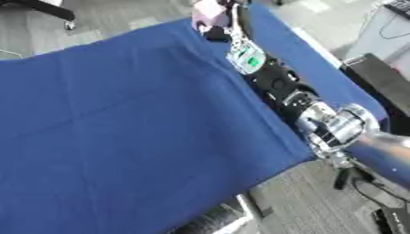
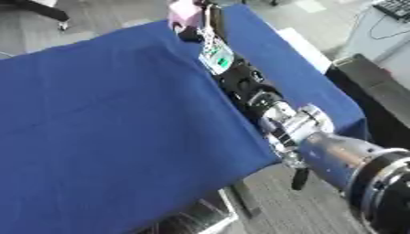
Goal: Pick up the objects with one hand, pass them to the other hand, and then place them into the box on the other side of the table.
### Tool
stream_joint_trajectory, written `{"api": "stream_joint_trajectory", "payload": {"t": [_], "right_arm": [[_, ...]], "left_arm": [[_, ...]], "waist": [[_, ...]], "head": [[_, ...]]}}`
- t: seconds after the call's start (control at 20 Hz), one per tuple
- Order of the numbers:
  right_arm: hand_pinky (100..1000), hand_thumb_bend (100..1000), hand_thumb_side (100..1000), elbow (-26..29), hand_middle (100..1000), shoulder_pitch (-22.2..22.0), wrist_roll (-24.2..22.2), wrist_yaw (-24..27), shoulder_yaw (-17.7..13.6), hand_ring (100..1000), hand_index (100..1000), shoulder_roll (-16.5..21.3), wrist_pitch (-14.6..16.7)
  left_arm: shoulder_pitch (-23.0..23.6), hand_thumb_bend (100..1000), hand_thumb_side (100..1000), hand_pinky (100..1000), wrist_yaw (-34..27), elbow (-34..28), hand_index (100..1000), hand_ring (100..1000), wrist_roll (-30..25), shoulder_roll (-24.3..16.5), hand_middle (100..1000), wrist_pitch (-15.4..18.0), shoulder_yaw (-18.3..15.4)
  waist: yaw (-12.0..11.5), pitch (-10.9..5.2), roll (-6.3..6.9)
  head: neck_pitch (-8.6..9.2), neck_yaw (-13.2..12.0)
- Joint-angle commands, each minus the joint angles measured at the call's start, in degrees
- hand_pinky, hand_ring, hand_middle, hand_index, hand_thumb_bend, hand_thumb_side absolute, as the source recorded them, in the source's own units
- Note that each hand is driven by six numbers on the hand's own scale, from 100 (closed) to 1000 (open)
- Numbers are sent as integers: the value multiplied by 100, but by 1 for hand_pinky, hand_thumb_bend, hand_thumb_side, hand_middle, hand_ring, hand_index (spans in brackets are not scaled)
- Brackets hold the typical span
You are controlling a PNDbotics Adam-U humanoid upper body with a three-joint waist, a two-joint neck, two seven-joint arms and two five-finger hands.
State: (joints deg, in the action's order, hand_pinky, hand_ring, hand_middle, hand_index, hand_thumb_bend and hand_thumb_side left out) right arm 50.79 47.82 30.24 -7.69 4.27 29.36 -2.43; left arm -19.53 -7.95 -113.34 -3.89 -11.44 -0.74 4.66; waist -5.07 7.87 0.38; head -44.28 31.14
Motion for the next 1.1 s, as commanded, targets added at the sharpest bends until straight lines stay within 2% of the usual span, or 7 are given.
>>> {"api": "stream_joint_trajectory", "payload": {"t": [0.05,0.1,0.15,0.25,0.4,0.6,1.1], "right_arm": [[667,423,100,529,492,54,-89,67,48,782,436,158,-158],[667,423,100,577,492,47,-95,71,52,782,436,161,-198],[687,413,100,636,492,74,-118,54,85,772,449,132,-204],[692,404,100,850,494,264,-239,-64,280,770,453,-60,-104],[700,376,113,1227,496,555,-468,-292,652,767,461,-423,119],[707,355,131,1745,498,561,-787,-611,1170,765,465,-900,438],[718,317,150,3067,502,95,-1600,-1364,2092,768,471,-1759,1251]], "left_arm": [[-34,390,781,996,-31,-68,838,675,12,-6,662,-54,11],[-34,390,781,996,-31,-68,838,675,13,-5,662,-56,12],[-3,365,827,1000,-50,-37,836,672,-5,21,663,-76,43],[121,359,838,1000,-126,156,835,671,-35,99,663,-196,174],[147,331,877,1000,-224,486,834,668,-6,170,661,-320,248],[191,287,933,1000,-366,870,833,664,96,229,659,-388,290],[165,286,982,999,-741,1608,831,664,-13,386,657,-489,593]], "waist": [[9,-123,-10],[10,-123,-11],[14,-154,-38],[68,-250,-77],[179,-279,-82],[291,-297,-73],[427,-307,-128]], "head": [[17,-62],[17,-64],[17,-288],[17,-684],[17,-1184],[17,-1703],[17,-2229]]}}
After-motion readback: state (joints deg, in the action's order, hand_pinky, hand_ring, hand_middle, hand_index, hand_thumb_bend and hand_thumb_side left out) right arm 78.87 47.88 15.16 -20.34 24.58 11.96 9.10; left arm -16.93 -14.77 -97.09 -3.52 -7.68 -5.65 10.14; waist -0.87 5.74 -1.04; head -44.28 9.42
